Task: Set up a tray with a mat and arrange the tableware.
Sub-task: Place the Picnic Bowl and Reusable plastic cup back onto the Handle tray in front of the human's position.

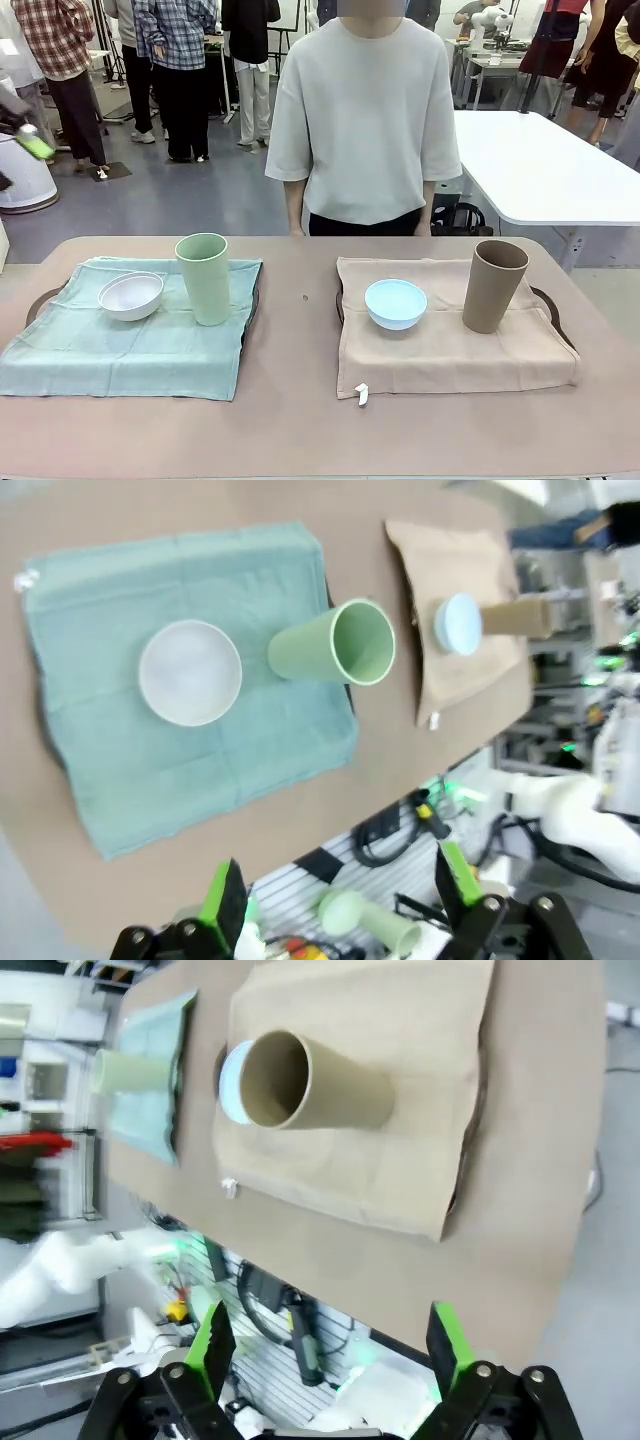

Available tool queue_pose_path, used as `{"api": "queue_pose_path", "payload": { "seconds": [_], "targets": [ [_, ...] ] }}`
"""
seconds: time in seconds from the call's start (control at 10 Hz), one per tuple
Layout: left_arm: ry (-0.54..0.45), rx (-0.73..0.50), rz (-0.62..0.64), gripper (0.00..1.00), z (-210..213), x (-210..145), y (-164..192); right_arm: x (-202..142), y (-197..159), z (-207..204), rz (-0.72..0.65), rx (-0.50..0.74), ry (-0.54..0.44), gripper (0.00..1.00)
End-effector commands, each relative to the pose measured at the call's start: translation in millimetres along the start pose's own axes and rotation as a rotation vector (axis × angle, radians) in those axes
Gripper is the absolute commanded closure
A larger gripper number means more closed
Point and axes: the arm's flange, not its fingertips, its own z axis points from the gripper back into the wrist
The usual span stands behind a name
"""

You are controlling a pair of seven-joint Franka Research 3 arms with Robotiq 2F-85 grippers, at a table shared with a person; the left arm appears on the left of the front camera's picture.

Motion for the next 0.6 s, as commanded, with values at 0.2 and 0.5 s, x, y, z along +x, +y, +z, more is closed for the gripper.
{"api": "queue_pose_path", "payload": {
  "seconds": [0.2,0.5],
  "targets": [
    [-0.159,-0.193,0.072,0.0,22,-52,69,-9,-51,57,-0.025,0.303,-0.115,0.0],
    [-0.238,-0.252,0.146,0.0,17,-88,96,-29,-78,86,-0.057,0.404,-0.195,0.0]
  ]
}}
